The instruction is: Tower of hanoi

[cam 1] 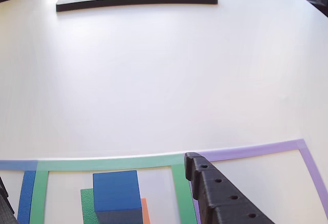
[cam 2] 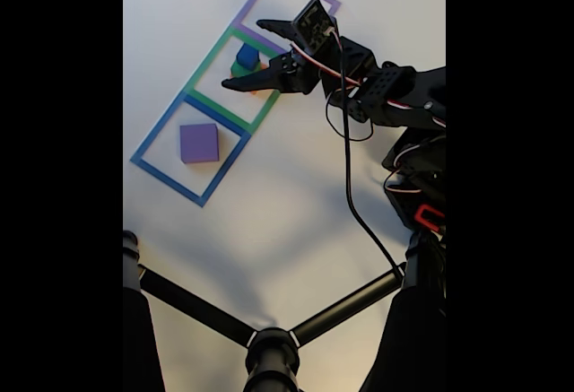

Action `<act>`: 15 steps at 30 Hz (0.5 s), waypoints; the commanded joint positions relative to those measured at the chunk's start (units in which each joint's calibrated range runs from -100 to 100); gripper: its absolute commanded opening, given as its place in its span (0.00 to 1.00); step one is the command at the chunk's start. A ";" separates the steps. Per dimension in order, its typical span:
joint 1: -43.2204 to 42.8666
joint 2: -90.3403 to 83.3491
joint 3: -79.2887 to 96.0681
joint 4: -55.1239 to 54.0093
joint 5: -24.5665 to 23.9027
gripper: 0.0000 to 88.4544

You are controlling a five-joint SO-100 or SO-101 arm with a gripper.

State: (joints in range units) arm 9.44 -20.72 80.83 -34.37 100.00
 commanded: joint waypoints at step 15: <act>-1.24 11.75 -3.18 -12.78 0.00 0.49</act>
State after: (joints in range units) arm 9.44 -9.63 80.22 -44.34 100.00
